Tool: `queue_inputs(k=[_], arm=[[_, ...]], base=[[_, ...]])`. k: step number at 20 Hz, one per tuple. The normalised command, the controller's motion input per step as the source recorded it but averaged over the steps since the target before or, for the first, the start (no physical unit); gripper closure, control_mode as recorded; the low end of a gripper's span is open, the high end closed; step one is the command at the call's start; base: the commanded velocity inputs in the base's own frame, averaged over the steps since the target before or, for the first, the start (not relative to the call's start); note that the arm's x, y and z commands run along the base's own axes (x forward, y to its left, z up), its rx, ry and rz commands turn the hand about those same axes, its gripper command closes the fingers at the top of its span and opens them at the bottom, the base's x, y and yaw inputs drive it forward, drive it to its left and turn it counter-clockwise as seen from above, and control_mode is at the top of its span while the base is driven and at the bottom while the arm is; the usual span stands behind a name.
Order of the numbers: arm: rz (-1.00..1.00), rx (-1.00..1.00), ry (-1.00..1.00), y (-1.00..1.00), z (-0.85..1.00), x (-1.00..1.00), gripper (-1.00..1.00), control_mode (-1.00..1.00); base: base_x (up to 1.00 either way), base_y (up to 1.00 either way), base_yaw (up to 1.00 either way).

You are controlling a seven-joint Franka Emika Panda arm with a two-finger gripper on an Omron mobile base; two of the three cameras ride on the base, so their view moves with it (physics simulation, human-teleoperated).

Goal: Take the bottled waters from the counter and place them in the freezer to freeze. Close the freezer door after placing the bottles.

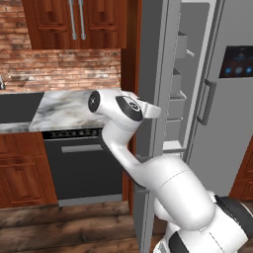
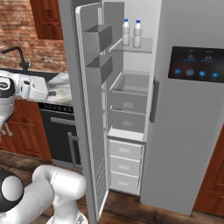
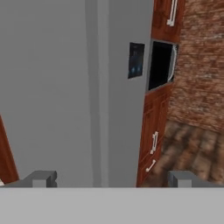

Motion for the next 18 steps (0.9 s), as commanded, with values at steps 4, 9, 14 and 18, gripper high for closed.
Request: queue_inputs(k=[4,9,14,18], arm=[[-0.07,0.00,0.00,0.00,-0.02,0.31,-1.00,-1.00],[-0.07,0.00,0.00,0.00,-0.05,0.31,-1.00,-1.00],[-0.06,0.00,0.00,0.00,-0.06,0.29,-1.00,-1.00],[-0.06,-0.01,0.00,0.00,-0.05,0.28,-1.00,-1.00]], base=[[0.00,0.00,0.00],[0.00,0.00,0.00],[0.00,0.00,0.00],[0.00,0.00,0.00]])
